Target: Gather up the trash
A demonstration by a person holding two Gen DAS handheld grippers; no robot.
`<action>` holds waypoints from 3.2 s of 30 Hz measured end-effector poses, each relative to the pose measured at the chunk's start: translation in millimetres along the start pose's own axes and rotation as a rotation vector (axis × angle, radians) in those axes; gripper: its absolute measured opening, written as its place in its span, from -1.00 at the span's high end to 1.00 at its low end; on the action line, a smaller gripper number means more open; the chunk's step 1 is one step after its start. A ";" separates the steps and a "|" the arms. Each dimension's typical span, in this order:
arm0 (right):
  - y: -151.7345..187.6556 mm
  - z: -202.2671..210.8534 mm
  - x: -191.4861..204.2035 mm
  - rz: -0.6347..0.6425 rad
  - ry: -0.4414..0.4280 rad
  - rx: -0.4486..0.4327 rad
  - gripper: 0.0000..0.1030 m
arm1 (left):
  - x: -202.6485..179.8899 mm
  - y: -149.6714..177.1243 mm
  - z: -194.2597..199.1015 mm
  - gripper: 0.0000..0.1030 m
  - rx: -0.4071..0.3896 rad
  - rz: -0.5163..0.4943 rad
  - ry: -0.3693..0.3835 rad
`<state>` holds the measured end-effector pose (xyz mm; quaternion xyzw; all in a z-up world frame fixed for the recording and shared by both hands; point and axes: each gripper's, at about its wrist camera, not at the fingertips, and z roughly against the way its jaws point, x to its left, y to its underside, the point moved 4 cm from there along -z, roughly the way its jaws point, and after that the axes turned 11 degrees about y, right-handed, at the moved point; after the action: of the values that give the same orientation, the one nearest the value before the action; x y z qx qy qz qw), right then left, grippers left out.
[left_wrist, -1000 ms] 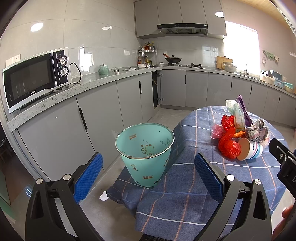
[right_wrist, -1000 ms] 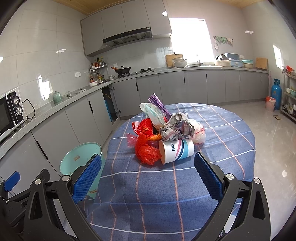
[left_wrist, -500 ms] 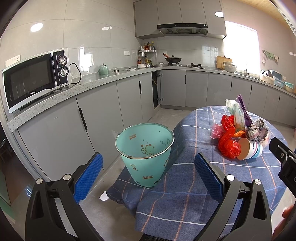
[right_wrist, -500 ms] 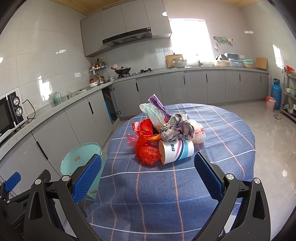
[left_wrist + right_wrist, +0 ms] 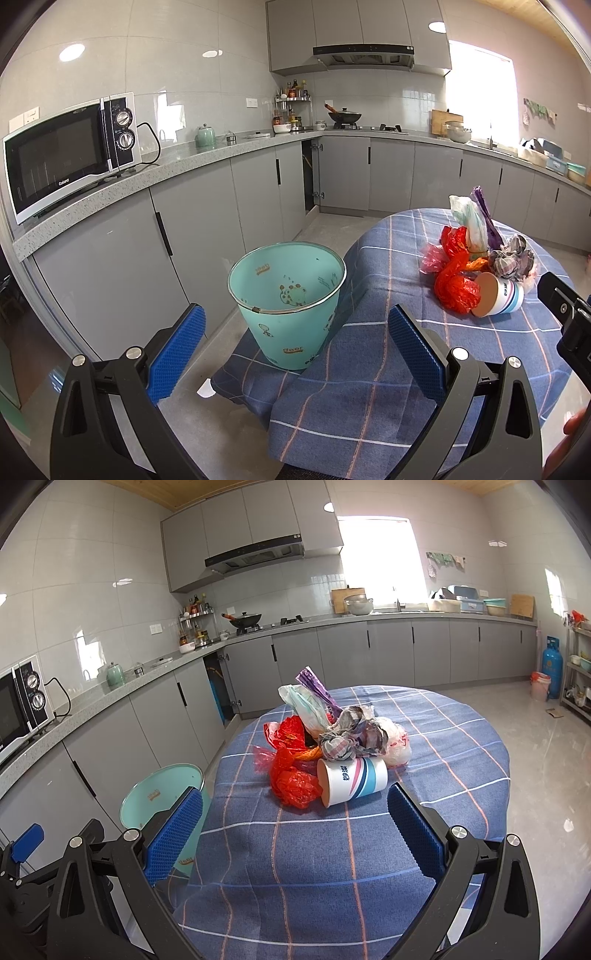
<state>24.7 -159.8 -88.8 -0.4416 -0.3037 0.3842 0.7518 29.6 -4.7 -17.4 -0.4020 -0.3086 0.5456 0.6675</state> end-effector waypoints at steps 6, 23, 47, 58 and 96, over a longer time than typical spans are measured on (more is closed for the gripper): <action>0.2 -4.2 -6.1 -0.006 0.012 0.005 -0.91 | 0.4 1.1 -2.4 -0.89 0.010 0.006 0.012; 4.5 -81.5 -74.5 -0.044 0.140 0.102 -0.67 | -10.6 21.9 -84.7 -0.89 0.149 0.026 0.087; -39.2 -192.3 -58.9 -0.004 -0.056 0.225 0.86 | -136.5 -16.4 -202.7 -0.78 0.224 -0.105 0.371; -53.8 -166.6 -64.1 -0.008 -0.093 0.161 0.88 | -161.5 7.7 -232.0 0.38 0.358 -0.112 0.470; -83.9 -124.9 132.1 0.131 -0.401 0.071 0.88 | 97.7 -67.7 -144.1 0.69 0.005 0.105 0.088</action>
<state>218.9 -128.3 -51.2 -0.3483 -0.4044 0.5228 0.6647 205.6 56.4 -30.9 -0.4395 -0.2561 0.5626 0.6517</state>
